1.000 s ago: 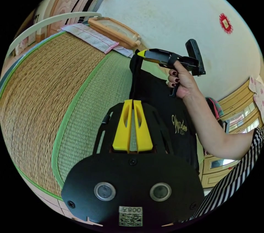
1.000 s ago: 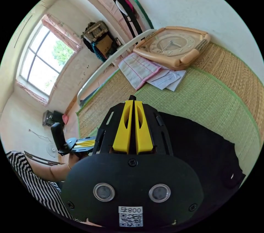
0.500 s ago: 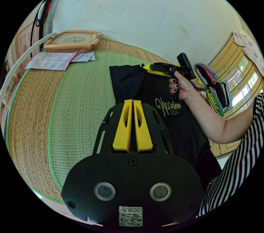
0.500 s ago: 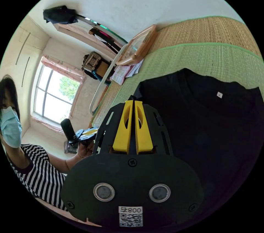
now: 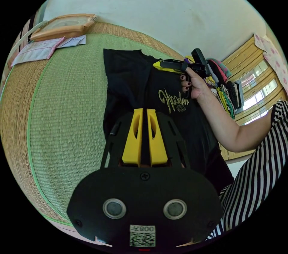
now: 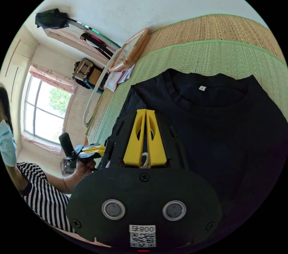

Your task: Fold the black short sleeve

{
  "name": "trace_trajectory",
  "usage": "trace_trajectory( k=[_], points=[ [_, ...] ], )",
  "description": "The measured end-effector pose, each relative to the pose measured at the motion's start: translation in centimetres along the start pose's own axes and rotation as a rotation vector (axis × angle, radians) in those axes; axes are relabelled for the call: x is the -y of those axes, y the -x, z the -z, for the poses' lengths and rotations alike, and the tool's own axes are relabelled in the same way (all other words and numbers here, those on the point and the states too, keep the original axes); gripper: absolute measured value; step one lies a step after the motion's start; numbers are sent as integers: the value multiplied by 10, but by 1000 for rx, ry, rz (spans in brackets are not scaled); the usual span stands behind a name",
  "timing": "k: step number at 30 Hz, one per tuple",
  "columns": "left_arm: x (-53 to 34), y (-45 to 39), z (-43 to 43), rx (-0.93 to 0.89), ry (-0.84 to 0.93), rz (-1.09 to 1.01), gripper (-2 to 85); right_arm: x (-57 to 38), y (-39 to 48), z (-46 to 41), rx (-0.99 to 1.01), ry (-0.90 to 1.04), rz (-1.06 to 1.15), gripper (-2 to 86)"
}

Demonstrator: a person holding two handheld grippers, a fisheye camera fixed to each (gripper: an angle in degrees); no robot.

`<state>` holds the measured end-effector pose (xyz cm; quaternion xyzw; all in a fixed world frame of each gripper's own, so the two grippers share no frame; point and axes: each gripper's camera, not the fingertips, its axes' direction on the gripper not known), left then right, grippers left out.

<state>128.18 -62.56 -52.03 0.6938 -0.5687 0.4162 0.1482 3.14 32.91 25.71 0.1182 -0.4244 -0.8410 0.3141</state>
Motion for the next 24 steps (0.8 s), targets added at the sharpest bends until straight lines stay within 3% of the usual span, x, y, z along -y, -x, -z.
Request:
trace_trajectory(
  k=[5,11,15,24],
  points=[
    [19,-3,13,33,-86,39,17,16,38,-22,39,24,121,1],
    [47,-10,-5,245,60,-7,4,56,72,-100,-74,176,226,0],
    [47,-13,5,301,36,2,1,77,84,-127,-134,229,270,1],
    [48,-27,19,193,-18,18,1,77,109,-131,-157,212,315,1]
  ],
)
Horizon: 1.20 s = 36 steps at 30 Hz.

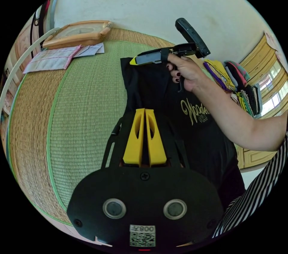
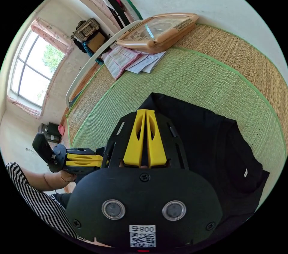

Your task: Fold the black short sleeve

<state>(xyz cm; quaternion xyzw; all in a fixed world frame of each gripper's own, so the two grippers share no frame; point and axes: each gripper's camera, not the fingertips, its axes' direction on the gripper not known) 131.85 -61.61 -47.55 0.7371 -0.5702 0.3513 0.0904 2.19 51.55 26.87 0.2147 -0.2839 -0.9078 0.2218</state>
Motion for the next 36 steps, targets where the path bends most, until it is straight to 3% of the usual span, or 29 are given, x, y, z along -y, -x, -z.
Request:
trace_trajectory(
  k=[11,18,24,36],
  points=[
    [7,-15,-3,-10,55,-1,2,14,10,-20,-6,44,5,0],
    [2,-25,-1,13,63,-21,1,-72,38,39,18,-112,28,1],
    [-1,-32,1,39,67,-35,1,-126,62,5,-114,42,33,2],
    [-14,-41,8,25,79,-28,2,-154,65,29,-78,19,-23,1]
  ],
)
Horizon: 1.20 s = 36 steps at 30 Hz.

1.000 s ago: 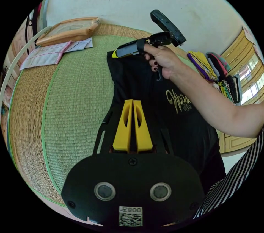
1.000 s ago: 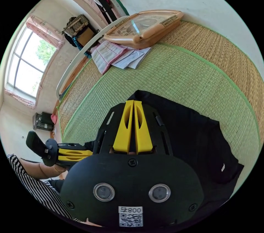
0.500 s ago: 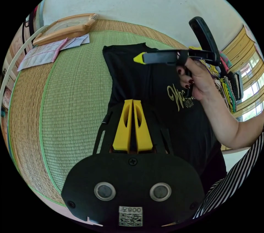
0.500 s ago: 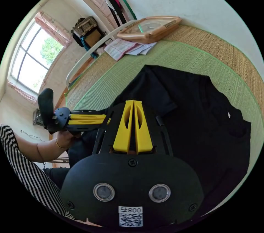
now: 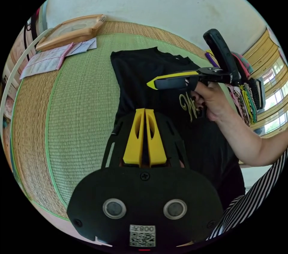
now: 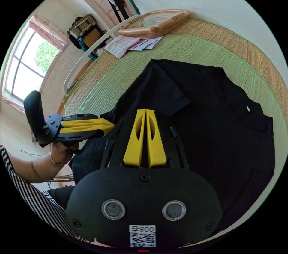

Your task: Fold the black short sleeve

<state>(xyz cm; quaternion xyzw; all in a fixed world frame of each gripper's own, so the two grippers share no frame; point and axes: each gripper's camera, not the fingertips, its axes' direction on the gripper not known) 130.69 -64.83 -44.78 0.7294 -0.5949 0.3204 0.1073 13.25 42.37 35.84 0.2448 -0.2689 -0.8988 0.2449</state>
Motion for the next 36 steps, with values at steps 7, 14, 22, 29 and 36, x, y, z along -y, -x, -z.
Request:
trace_trajectory(
  k=[7,14,22,29,36],
  points=[
    [-14,-3,-12,-9,43,14,1,-28,-25,14,91,-18,-134,1],
    [-46,-3,-8,-53,38,38,1,-137,-41,98,15,-110,-222,1],
    [-109,1,-9,-163,99,125,1,-318,-65,182,-46,-82,-489,1],
    [-168,-11,-8,-254,144,180,1,-411,-45,211,20,-58,-570,1],
    [-225,-14,-13,-273,174,234,2,-497,-29,240,71,-86,-631,1]
  ],
)
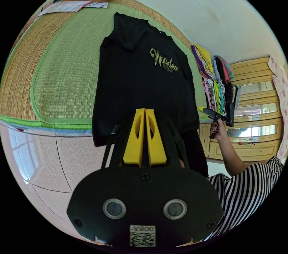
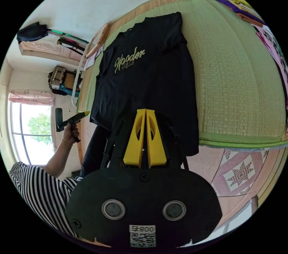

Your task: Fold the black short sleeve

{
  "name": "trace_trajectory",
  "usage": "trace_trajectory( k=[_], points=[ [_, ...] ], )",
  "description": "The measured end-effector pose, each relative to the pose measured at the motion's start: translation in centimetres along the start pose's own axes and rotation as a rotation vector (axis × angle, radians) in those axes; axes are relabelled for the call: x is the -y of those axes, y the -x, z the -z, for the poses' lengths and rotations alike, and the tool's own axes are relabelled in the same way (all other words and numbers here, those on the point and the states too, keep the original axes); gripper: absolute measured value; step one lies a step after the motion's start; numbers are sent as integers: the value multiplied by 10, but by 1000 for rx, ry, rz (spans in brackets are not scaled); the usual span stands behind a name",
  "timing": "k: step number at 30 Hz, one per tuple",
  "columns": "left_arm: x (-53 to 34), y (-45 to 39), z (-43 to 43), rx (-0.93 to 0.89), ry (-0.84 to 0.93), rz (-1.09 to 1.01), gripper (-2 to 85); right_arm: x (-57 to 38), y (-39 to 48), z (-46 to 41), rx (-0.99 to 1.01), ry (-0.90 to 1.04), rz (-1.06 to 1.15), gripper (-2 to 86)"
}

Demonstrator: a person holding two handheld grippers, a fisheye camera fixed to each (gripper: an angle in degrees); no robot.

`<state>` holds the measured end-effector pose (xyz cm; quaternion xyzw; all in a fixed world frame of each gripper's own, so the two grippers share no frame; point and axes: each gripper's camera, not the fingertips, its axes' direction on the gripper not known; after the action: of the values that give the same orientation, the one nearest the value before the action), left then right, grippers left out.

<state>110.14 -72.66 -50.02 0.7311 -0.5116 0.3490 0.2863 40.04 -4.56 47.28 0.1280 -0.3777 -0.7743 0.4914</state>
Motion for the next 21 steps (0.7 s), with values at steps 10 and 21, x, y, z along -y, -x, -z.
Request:
trace_trajectory(
  k=[10,21],
  points=[
    [-95,77,-9,-82,-102,263,30,-114,-91,68,49,-110,-158,2],
    [-154,143,-61,-263,-162,437,86,-200,-190,93,226,-168,-312,51]
  ],
)
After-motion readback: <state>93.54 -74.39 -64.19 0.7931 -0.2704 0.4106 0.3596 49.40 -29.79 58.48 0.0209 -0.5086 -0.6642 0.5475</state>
